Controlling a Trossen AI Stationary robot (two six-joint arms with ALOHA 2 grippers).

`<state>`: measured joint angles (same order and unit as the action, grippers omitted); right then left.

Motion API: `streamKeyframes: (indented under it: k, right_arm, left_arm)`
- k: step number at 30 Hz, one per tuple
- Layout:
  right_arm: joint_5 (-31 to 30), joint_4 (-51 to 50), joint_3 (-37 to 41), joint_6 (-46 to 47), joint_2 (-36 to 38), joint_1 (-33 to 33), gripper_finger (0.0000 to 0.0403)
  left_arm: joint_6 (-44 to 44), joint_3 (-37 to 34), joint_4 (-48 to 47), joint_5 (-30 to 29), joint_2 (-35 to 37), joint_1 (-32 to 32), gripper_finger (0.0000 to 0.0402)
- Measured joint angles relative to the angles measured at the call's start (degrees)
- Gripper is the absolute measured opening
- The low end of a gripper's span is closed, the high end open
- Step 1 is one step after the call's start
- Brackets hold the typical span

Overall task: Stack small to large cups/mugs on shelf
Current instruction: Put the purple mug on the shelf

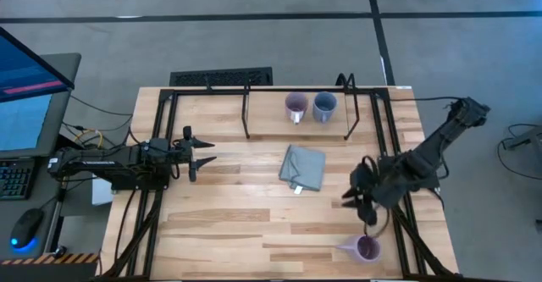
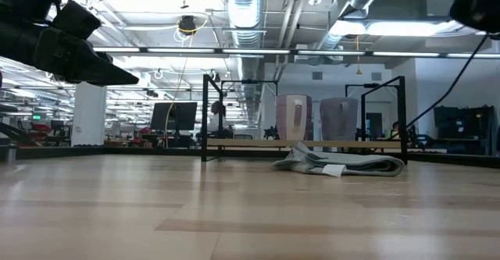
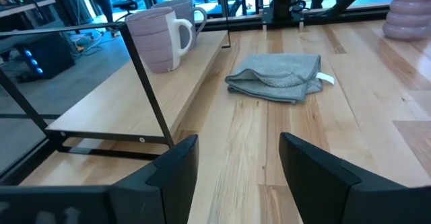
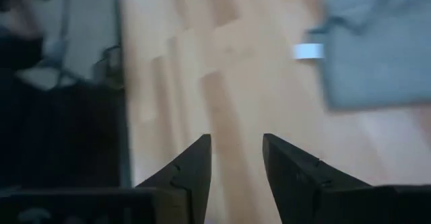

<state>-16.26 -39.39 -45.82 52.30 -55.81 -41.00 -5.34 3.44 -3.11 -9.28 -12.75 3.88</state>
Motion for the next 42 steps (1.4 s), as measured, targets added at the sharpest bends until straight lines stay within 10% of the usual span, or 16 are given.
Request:
streamKeyframes:
  k: [42]
  right_arm:
    - [4.00,24.81,-0.05,2.91,-15.16,-10.69,0.0140]
  left_arm:
    - [3.62,0.04,0.92,-1.58,0.00,0.02,0.0199]
